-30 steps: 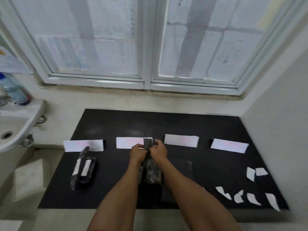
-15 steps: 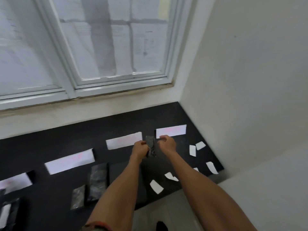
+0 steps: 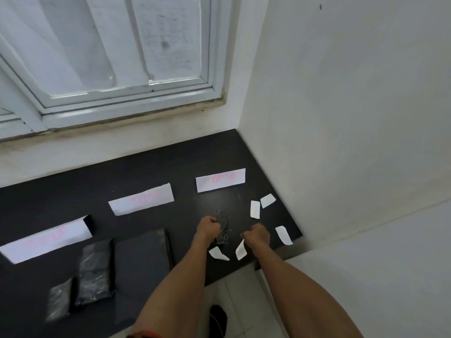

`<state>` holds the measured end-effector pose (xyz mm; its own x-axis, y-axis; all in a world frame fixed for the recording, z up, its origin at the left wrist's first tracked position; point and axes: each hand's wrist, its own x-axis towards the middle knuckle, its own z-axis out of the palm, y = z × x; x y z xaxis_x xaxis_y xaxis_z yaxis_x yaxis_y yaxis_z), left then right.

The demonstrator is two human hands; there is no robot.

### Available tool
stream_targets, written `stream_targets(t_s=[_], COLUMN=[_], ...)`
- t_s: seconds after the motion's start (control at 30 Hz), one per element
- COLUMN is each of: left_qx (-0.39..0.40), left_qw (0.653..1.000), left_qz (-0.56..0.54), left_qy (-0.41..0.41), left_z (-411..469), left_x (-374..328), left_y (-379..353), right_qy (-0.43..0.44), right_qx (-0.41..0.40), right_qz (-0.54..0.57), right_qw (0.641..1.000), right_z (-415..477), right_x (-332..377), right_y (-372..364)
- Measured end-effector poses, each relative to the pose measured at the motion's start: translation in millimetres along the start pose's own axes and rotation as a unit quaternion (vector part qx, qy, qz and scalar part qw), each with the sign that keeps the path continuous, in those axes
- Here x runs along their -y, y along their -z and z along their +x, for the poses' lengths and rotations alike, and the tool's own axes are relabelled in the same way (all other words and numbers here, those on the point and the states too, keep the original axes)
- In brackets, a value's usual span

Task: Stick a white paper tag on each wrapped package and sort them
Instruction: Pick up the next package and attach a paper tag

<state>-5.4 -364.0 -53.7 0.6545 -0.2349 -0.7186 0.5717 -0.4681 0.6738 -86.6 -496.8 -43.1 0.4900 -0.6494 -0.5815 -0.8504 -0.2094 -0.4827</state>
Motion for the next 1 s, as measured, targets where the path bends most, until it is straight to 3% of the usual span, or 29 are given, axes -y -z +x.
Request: stream_targets(t_s=[0.2,0.53,0.7,0.83,1.0], left_qx=[-0.012,-0.02,-0.015,-0.006,0.003], left_qw=[1.0,0.999,0.996,0.987,0.964], left_qz=[0.008,-0.016,-0.084,-0.161,-0.263], left_qy=[0.02,0.032,0.02,-0.004,-0.028], left_z=[42,9,-21,-44,-78], left_x=[29,16,-10,-35,-60], left_y=[-11,0,13,35,73], right_qy=[-0.029,0.008,0.121,0.336,0.571], right_qx=[0.038,-0.028,-0.089,-0.151,-0.181], right_qz=[-0.024,-0.033,0.024,-0.008,-0.152], right_qw=[0.999,0.999,0.988,0.93,0.786], right_z=[11,7,-8,-31,-70], right_x=[-12,-13,24,67,104], right_y=[-14,-18,-3,3,-4])
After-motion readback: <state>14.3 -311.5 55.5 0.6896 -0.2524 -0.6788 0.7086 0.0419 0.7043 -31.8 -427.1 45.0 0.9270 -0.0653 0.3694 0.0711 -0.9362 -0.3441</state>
